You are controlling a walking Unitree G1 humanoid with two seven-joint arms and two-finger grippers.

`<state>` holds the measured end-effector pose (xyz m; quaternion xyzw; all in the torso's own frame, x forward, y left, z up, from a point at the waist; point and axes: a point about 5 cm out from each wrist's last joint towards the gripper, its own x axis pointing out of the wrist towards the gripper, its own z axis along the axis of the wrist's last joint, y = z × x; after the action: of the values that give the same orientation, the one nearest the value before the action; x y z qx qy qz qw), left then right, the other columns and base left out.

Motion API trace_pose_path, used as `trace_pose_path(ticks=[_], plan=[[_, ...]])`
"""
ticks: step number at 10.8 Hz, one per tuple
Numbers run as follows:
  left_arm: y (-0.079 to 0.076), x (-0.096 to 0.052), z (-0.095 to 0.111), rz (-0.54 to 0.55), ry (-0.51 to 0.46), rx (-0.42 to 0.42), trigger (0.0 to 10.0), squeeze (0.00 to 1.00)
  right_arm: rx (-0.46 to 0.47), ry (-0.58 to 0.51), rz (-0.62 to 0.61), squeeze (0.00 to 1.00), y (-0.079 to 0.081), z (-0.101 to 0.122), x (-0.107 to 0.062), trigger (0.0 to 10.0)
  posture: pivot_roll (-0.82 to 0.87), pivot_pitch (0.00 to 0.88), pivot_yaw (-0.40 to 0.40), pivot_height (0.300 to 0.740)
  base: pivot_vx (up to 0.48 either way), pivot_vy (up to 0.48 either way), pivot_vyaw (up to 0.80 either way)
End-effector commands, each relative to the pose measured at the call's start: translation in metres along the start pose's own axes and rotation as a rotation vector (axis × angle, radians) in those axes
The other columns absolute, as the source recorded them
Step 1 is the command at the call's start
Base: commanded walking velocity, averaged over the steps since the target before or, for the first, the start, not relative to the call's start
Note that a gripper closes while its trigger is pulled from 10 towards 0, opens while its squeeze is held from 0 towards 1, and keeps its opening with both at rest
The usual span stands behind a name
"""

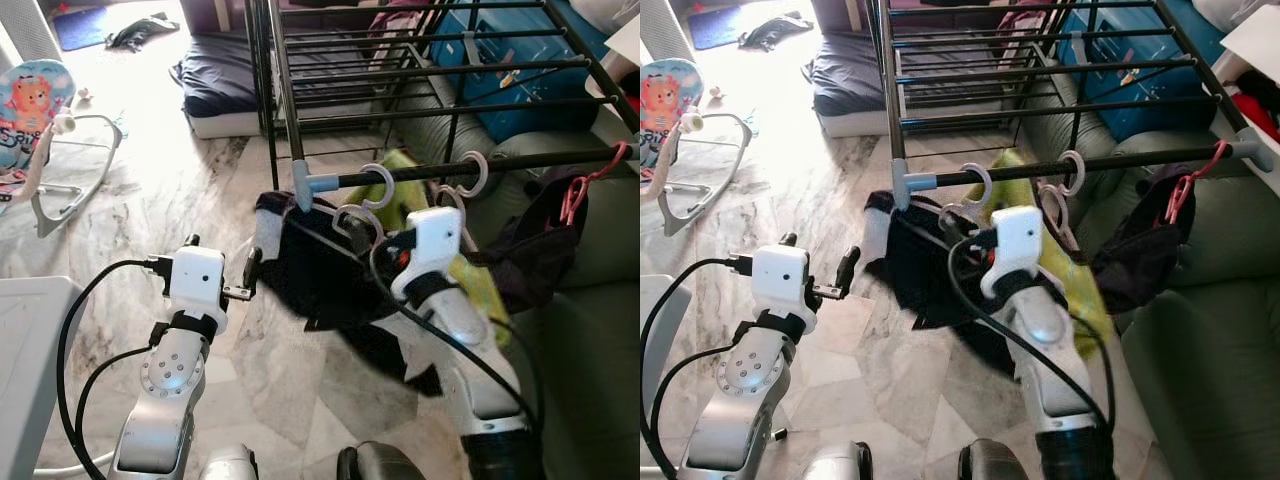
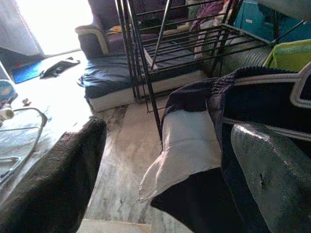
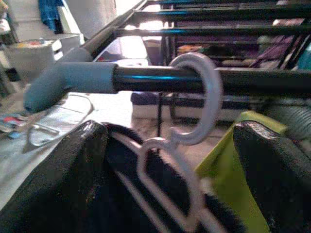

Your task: Hang hanger

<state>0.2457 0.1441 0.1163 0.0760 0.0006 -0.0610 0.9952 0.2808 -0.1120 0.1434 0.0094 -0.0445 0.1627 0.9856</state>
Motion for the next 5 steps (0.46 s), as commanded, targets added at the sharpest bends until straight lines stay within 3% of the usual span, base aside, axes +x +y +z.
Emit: trace_pose_path(ticks=[1, 3, 4, 5], plan=[[0.000, -0.001, -0.002, 0.002, 0.018, 0.005, 10.0, 0.00, -0.037, -0.017, -0.030, 0.00, -0.009, 0.003, -0.006, 10.0, -0.02, 0.113, -0.027, 0.740, 0.000, 0.000, 0.00], [0.001, -0.001, -0.004, 0.005, 0.026, 0.001, 10.0, 0.00, -0.103, 0.107, -0.035, 0.00, -0.031, -0.025, -0.032, 10.0, -0.03, 0.116, -0.039, 0.740, 0.000, 0.000, 0.00], [0.001, -0.001, -0.005, 0.004, 0.031, -0.002, 10.0, 0.00, -0.147, 0.177, 0.013, 0.00, -0.032, -0.041, -0.041, 10.0, -0.03, 0.115, -0.035, 0.740, 0.000, 0.000, 0.00], [0.000, 0.000, -0.005, 0.004, 0.033, -0.007, 10.0, 0.00, -0.108, 0.256, -0.023, 0.00, -0.037, -0.056, -0.045, 10.0, -0.03, 0.115, -0.024, 0.740, 0.000, 0.000, 0.00]])
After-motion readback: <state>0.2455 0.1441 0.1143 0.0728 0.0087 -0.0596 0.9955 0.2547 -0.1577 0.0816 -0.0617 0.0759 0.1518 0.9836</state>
